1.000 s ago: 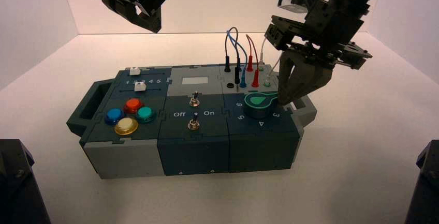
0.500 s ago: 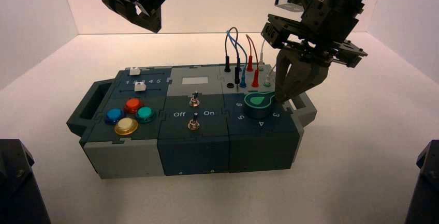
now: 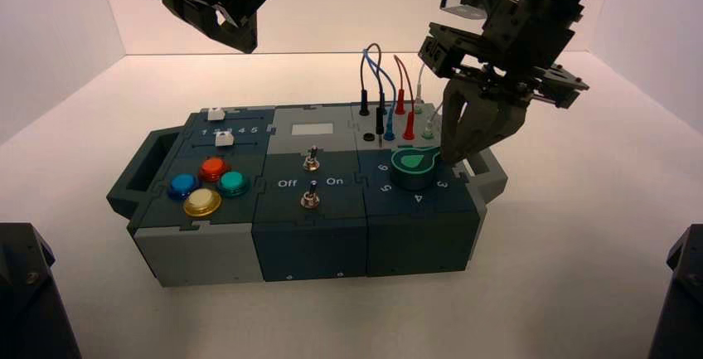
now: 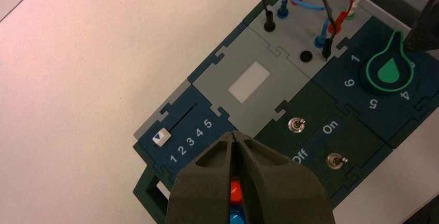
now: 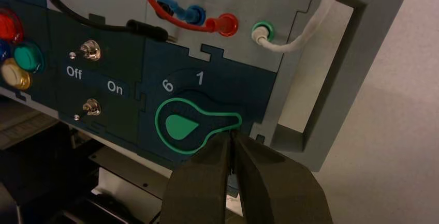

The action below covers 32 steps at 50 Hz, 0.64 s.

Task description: Turn the knob to position 2.

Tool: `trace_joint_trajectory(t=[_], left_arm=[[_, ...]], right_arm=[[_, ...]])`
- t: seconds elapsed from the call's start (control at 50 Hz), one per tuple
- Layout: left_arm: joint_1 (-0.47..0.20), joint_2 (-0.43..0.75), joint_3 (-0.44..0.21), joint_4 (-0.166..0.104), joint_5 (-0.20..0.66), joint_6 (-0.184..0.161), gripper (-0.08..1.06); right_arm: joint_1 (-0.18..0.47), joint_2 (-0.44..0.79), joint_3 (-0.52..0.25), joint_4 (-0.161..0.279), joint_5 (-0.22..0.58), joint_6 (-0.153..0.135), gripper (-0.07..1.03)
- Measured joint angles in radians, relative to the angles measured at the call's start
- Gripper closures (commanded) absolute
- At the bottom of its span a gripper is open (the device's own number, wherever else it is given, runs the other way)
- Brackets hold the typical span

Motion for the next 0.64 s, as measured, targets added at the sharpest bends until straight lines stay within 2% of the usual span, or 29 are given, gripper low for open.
trace_joint_trajectory(t=[0.14, 0.34, 0.64], left_arm=[[0.000, 0.003, 0.000, 0.000, 0.006, -0.002, 1.01], [-0.002, 0.020, 0.000, 0.000, 0.032, -0.002, 1.01], [-0.002, 0.026, -0.009, 0.000, 0.037, 0.000, 1.01]], right_arm=[[0.000, -0.028, 0.009, 0.000, 0.014, 0.003, 0.99], [0.002, -0.158, 0.041, 0.000, 0.054, 0.012, 0.99], [0.000, -0.184, 0.048, -0.002, 0.077, 0.015, 0.99]])
